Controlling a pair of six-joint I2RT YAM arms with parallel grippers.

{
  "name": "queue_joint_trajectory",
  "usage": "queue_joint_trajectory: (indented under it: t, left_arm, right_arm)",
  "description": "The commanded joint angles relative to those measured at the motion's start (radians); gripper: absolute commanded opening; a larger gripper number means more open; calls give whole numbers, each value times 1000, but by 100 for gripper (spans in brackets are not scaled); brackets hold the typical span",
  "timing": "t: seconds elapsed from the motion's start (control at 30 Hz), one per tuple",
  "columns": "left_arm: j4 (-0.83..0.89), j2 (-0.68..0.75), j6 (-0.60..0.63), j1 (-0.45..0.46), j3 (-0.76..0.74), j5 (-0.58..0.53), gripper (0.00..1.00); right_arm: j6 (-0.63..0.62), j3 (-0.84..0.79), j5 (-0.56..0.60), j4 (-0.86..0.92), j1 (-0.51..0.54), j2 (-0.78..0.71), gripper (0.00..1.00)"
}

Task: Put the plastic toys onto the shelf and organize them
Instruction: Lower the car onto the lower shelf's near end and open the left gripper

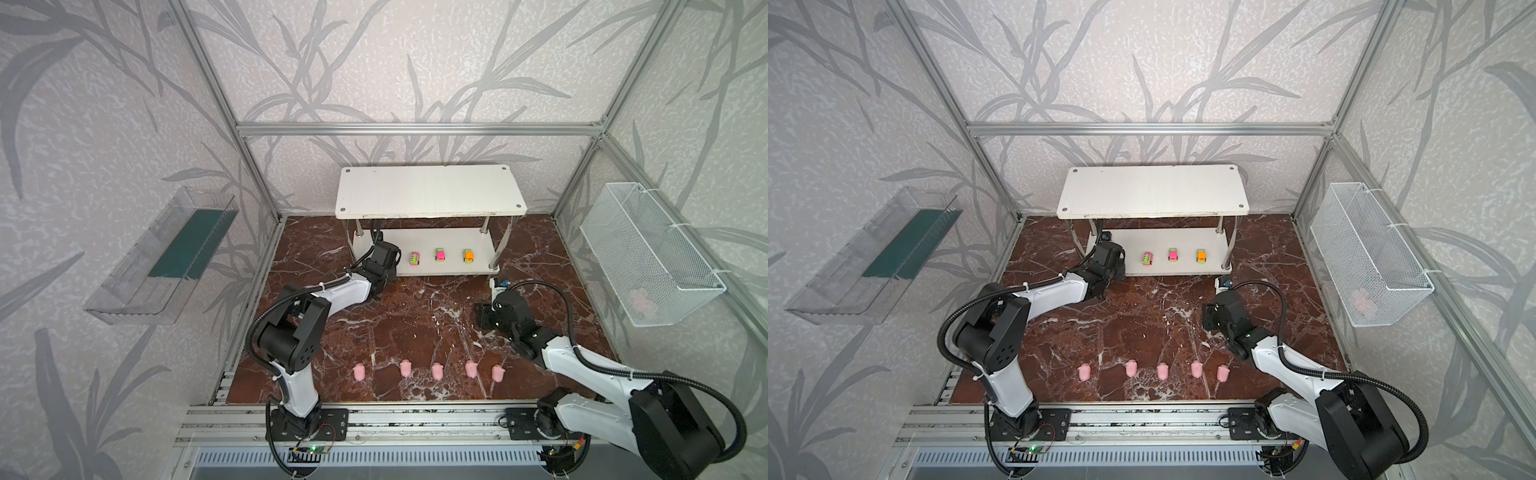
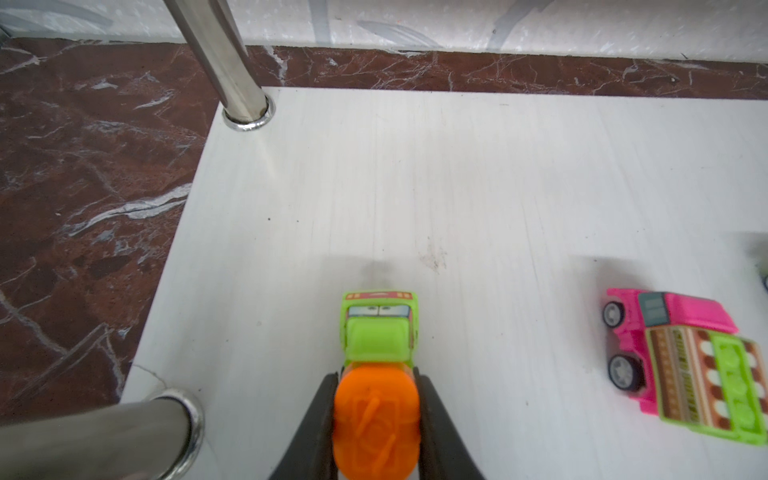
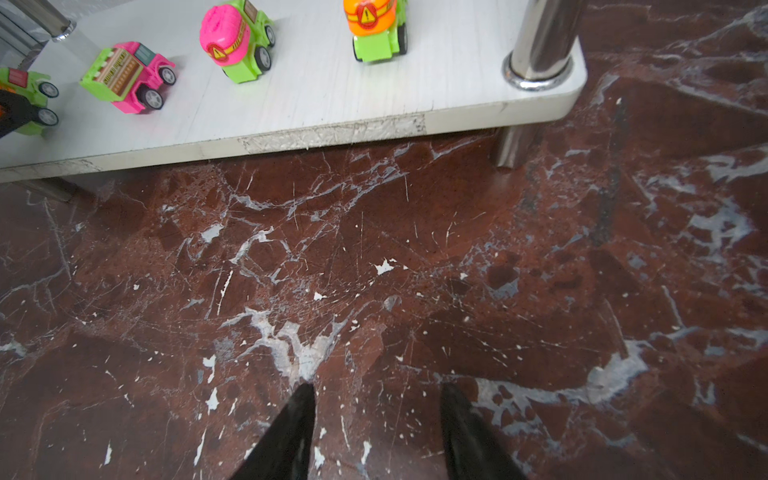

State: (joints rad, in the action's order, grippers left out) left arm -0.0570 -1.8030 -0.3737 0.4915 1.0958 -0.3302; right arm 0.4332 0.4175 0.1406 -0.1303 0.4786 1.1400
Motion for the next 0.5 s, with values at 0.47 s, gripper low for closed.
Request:
queue_joint_trajectory:
  t: [0.47]
  left_arm:
    - [-4,-19,12,-17,29,1,38]
  right_arm:
    - [-10,3,14,-8,-4,23,50]
